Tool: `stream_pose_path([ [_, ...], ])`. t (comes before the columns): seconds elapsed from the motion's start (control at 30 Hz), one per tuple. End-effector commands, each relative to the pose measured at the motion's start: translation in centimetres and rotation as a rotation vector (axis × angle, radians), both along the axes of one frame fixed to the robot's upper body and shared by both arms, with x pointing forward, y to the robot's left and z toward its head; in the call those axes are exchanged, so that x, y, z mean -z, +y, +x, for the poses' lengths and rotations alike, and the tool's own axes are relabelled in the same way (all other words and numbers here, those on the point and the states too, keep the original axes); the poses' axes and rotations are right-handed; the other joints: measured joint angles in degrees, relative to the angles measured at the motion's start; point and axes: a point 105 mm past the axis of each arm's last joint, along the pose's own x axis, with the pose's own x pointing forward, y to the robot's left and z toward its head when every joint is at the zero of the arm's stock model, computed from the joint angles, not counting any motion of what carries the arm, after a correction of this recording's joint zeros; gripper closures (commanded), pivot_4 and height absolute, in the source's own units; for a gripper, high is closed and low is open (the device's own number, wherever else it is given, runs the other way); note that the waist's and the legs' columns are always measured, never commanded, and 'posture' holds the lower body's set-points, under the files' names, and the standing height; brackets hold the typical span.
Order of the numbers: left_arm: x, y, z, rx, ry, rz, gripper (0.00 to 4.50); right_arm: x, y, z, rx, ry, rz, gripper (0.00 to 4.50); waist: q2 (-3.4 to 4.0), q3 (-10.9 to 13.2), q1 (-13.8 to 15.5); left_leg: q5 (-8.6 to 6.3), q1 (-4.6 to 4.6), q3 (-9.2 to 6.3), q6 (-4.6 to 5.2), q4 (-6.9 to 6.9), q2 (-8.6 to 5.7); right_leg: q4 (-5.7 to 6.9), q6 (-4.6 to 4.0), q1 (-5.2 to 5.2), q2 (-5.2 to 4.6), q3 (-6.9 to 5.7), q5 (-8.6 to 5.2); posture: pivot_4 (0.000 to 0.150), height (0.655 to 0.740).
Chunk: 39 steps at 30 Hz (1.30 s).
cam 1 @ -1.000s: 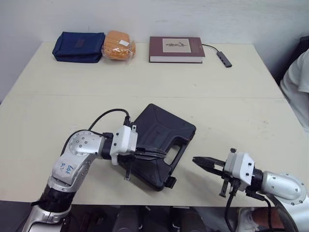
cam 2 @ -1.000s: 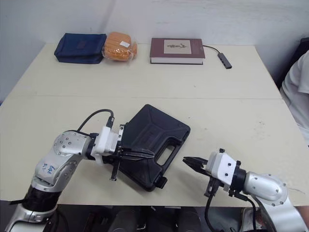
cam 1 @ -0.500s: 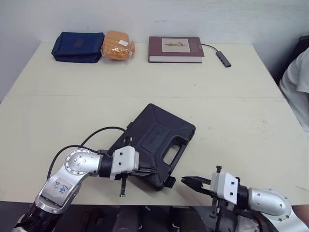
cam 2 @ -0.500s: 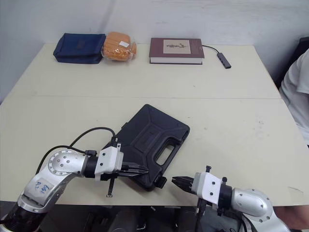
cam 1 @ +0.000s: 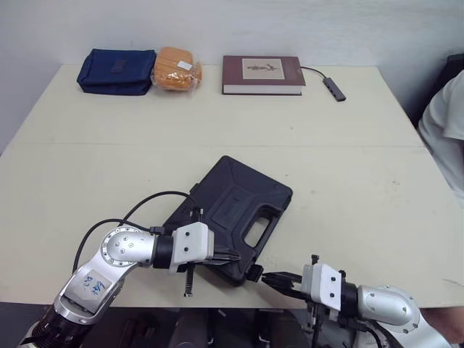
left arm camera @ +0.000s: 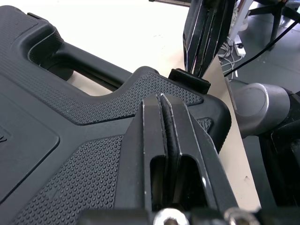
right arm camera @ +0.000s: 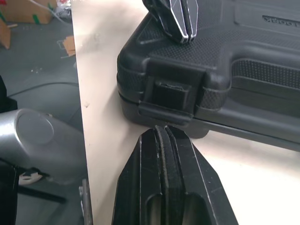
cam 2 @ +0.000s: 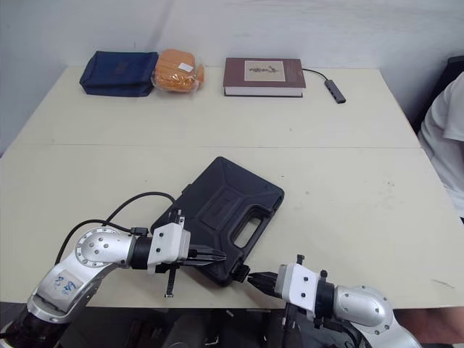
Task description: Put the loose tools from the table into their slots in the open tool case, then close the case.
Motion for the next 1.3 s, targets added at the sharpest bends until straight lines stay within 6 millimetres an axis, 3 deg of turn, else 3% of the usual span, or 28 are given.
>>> stream_pose_path([
  [0.03,2.3,0.2,-0.8,0.003,0.079,0.082,4.46,-0.9,1.1,0.0,-0.014,-0.031,0.057,4.50,-0.01,-0.01,-0.01,0.00,0.00,0.00,0.00,0.05,0.00,0.04,0.00,0.00,0.00,0.00,0.00,0.150,0.7400],
  [0.7,3.5,0.6,-0.4,-0.023,0.108,0.141,4.46,-1.0,2.2,1.6,-0.022,-0.070,0.074,4.50,-0.06,-0.20,-0.41,-0.08,0.16,0.02,-0.09,0.49,0.17,0.75,-0.34,-0.03,0.05,0.09,-0.20,0.150,0.7400],
  [0.93,5.8,1.9,-0.9,-0.048,0.172,0.224,4.46,-1.2,2.8,1.3,-0.055,-0.065,0.086,4.50,0.16,-0.69,-0.95,-0.13,0.32,0.02,-0.17,0.46,0.38,0.97,-0.63,-0.02,0.21,0.08,-0.36,0.150,0.7400],
  [1.3,5.7,1.9,-0.9,-0.064,0.187,0.215,4.46,-1.1,3.6,1.9,-0.064,-0.058,0.090,4.50,0.19,-0.98,-1.46,-0.50,1.23,-0.07,-0.61,0.42,1.11,0.91,-1.14,0.78,0.88,0.11,-0.68,0.150,0.7400],
])
